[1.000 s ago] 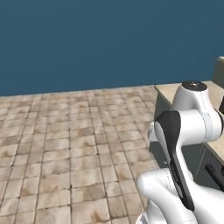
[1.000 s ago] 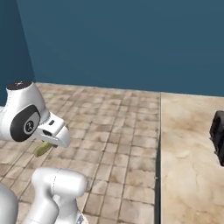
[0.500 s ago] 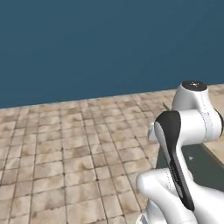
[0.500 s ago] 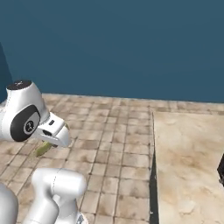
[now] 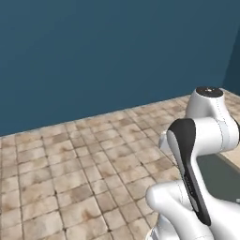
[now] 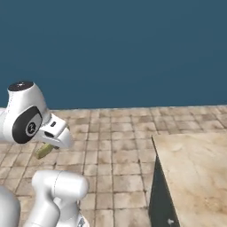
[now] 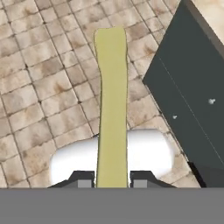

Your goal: Retrieve the butter from the fridge and place it on a plate on the dining table. Then retrieve the butter knife by the fridge and place it near the plate.

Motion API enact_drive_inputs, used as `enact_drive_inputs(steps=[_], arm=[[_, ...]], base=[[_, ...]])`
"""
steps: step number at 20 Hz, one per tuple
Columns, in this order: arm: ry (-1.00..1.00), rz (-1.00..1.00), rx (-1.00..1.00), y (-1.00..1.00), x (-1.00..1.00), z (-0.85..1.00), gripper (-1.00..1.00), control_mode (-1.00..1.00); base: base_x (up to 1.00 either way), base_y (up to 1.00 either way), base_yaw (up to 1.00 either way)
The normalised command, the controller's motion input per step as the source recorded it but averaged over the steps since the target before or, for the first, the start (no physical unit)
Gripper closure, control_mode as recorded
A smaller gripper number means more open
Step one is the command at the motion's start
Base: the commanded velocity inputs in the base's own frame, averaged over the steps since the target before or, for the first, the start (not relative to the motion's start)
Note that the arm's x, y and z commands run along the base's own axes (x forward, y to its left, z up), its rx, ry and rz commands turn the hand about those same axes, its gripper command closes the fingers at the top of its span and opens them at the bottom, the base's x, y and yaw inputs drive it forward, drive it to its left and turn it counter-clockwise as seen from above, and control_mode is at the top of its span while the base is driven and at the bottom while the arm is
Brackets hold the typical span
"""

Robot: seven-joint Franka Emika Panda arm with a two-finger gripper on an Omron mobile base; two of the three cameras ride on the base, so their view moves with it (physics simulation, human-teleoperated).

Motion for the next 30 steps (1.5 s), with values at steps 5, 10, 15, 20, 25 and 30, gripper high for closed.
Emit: enact_drive_inputs(steps=[5,10,15,20,25,30], arm=[[0.0,0.0,0.0,0.0,0.0,0.0,1.0,1.0],[0.0,0.0,0.0,0.0,0.0,0.0,1.0,1.0],[0.0,0.0,0.0,0.0,0.0,0.0,1.0,1.0],[0.0,0.0,0.0,0.0,0.0,0.0,1.0,1.0],[0.0,0.0,0.0,0.0,0.0,0.0,1.0,1.0],[0.0,0.0,0.0,0.0,0.0,0.0,1.0,1.0]], base=[[1.0,0.88,-0.61],[1.0,0.82,-0.69],[0.91,0.94,-0.65],[0.96,0.76,-0.72],[0.89,0.75,-0.74],[0.96,0.95,-0.66]])
